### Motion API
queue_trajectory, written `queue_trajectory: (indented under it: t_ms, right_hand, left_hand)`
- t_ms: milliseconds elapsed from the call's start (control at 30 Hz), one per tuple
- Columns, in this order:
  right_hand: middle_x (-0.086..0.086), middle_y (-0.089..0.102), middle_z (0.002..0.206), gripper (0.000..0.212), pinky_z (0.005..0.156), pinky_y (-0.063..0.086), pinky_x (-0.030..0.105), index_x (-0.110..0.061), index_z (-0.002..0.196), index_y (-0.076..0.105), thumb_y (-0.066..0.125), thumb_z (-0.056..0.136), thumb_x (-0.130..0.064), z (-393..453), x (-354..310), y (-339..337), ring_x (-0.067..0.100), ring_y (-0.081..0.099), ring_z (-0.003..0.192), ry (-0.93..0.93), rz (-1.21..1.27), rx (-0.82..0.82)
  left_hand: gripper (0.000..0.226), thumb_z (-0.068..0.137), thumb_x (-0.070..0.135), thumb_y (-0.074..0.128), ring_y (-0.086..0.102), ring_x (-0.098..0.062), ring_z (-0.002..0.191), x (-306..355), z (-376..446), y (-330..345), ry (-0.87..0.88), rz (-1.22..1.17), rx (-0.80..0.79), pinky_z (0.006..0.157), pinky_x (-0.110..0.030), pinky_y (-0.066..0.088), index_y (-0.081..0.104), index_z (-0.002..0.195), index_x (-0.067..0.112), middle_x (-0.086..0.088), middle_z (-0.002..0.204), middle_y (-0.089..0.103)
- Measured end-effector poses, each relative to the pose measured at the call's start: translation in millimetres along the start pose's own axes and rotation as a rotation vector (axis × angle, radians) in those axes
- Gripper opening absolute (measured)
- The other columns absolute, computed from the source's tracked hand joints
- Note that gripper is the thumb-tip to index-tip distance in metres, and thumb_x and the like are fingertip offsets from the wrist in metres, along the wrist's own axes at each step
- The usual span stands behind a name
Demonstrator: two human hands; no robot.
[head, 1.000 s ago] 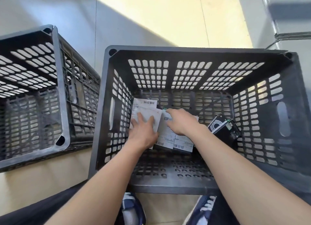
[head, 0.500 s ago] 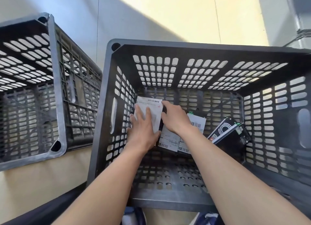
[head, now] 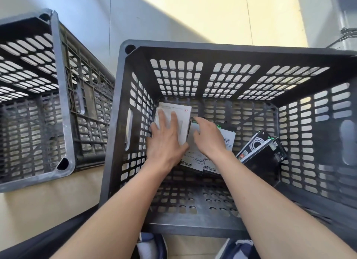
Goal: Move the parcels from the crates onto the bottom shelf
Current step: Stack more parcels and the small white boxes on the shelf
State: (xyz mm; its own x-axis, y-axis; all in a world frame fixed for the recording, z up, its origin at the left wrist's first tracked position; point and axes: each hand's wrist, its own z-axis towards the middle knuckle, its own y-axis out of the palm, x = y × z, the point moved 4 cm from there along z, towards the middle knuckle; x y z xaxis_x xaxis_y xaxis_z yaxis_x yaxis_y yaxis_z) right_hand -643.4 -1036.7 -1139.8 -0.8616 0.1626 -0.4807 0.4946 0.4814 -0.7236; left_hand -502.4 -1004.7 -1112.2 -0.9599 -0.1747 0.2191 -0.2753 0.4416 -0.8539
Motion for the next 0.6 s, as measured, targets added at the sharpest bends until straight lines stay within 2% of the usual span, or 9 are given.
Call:
queue_trajectory:
  t_ms: [133, 367, 600]
  right_hand:
    - [0.001, 0.053, 0.141, 0.047, 0.101, 0.043, 0.045, -0.019, 0.145, 0.046, 0.047, 0.098, -0.013, -9, 5, 5, 0.032, 0.047, 0.127, -0.016, -0.044, -0.007]
    - [0.000, 0.045, 0.146, 0.056, 0.104, 0.038, 0.047, -0.023, 0.150, 0.038, 0.052, 0.096, -0.020, -9, 3, 14, 0.028, 0.038, 0.132, -0.105, -0.157, -0.046]
    - [0.007, 0.030, 0.157, 0.057, 0.107, 0.031, 0.048, -0.024, 0.152, 0.030, 0.051, 0.099, -0.024, -14, 1, 17, 0.031, 0.029, 0.139, -0.107, -0.255, -0.106]
  left_hand:
    - [0.093, 0.087, 0.055, 0.060, 0.024, -0.042, 0.140, 9, -6, -16, 0.018, 0.063, 0.022, 0.092, -0.058, 0.050, 0.006, 0.157, 0.027, -0.009, 0.168, -0.010]
    - [0.089, 0.088, 0.066, 0.052, 0.020, -0.039, 0.144, 11, -26, -34, 0.046, 0.146, 0.067, 0.100, -0.061, 0.039, 0.008, 0.157, 0.031, -0.009, 0.168, -0.007]
    - [0.087, 0.089, 0.058, 0.056, 0.019, -0.040, 0.144, 6, -43, -41, 0.026, 0.164, 0.049, 0.101, -0.060, 0.039, 0.009, 0.156, 0.030, -0.009, 0.167, -0.008]
